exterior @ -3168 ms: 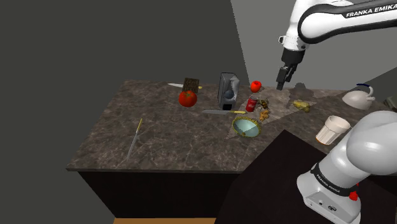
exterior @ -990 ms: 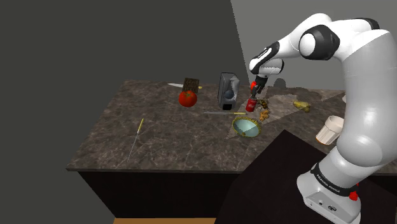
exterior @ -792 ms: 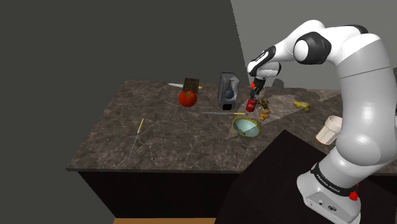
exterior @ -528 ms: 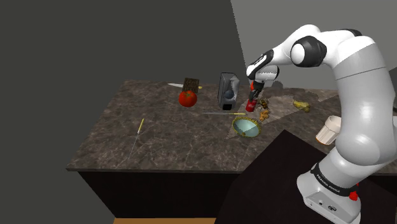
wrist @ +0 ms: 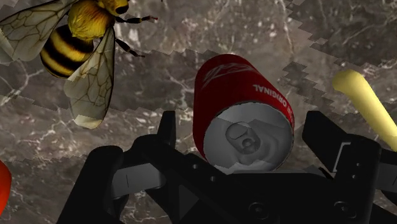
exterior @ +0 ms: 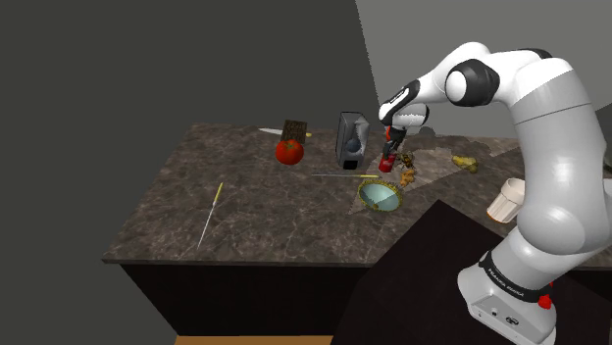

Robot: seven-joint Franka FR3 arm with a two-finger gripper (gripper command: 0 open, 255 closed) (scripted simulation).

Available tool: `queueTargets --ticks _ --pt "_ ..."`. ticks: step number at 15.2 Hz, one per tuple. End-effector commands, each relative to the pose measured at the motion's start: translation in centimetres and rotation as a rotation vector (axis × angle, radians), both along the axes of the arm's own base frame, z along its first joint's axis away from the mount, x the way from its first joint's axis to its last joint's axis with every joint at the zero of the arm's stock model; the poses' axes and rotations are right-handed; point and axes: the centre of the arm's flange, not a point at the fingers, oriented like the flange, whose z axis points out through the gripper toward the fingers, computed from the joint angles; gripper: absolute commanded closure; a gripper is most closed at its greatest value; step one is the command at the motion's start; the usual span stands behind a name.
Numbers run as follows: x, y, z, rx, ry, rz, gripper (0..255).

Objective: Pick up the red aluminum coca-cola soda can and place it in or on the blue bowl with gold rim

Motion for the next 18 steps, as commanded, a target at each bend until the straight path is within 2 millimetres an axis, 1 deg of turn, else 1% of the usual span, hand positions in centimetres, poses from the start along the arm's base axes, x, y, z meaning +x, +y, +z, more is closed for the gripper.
queueTargets --ticks 1,2,11,18 --pt "0.0 0.0 0.0 0.0 0.0 0.0 0" --pt "0.0 0.0 0.0 0.0 0.0 0.0 255" --pt "0.0 0.0 0.0 0.0 0.0 0.0 255" --pt "0.0 0.0 3.7 0.0 0.0 0.0 255"
